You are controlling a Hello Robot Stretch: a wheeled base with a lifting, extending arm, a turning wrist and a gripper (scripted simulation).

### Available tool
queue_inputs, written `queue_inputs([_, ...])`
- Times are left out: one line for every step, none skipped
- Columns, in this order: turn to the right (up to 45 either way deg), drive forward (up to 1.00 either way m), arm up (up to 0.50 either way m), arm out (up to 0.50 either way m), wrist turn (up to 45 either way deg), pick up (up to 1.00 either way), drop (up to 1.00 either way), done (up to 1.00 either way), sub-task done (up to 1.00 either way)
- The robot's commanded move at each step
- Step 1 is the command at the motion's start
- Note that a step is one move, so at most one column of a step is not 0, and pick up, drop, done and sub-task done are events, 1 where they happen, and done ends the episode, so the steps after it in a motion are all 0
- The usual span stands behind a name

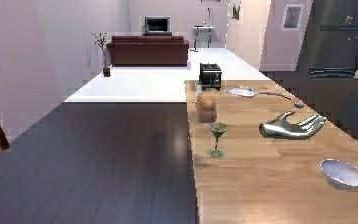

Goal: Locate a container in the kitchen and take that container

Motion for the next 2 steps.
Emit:
queue_inputs([45.0, 0.00, 0.00, 0.00, 0.0, 0.00, 0.00, 0.00, 0.00])
queue_inputs([27.0, 0.00, 0.00, 0.00, 0.0, 0.00, 0.00, 0.00, 0.00])
